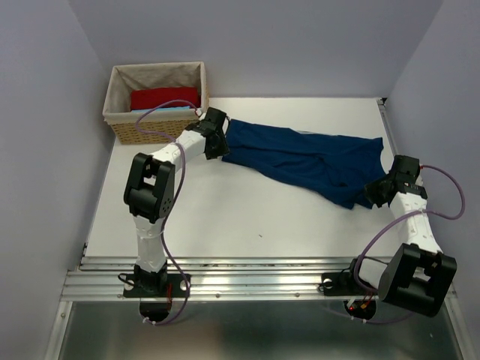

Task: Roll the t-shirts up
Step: Fold the T-shirt at the center of the board.

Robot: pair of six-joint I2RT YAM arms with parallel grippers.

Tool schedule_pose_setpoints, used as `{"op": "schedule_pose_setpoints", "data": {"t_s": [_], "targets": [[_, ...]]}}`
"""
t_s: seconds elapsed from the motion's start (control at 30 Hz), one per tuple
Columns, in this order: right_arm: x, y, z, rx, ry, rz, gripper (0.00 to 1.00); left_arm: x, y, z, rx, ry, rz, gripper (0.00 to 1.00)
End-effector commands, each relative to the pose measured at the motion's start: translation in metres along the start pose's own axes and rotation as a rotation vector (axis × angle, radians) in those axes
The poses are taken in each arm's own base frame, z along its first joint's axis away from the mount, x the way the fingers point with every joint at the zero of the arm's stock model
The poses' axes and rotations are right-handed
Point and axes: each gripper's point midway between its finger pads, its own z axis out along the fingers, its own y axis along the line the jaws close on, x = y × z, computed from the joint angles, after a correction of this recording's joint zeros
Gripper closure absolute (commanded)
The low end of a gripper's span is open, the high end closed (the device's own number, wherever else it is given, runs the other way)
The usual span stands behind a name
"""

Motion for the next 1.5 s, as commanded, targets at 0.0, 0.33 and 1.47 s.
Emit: {"op": "schedule_pose_setpoints", "data": {"t_s": [0.0, 0.33, 1.47], "targets": [[-0.014, 0.008, 0.002, -0.031, -0.054, -0.018, 0.99, -0.011, -0.002, -0.039, 0.034, -0.069, -0.001, 0.54], [-0.012, 0.014, 0.0, -0.064, -0.034, -0.019, 0.99, 0.014, -0.012, -0.018, 0.095, -0.006, -0.027, 0.85], [-0.001, 0.005, 0.0, -0.053, -0.014, -0.014, 0.99, -0.011, -0.043, -0.035, 0.136, -0.102, 0.018, 0.44]]}}
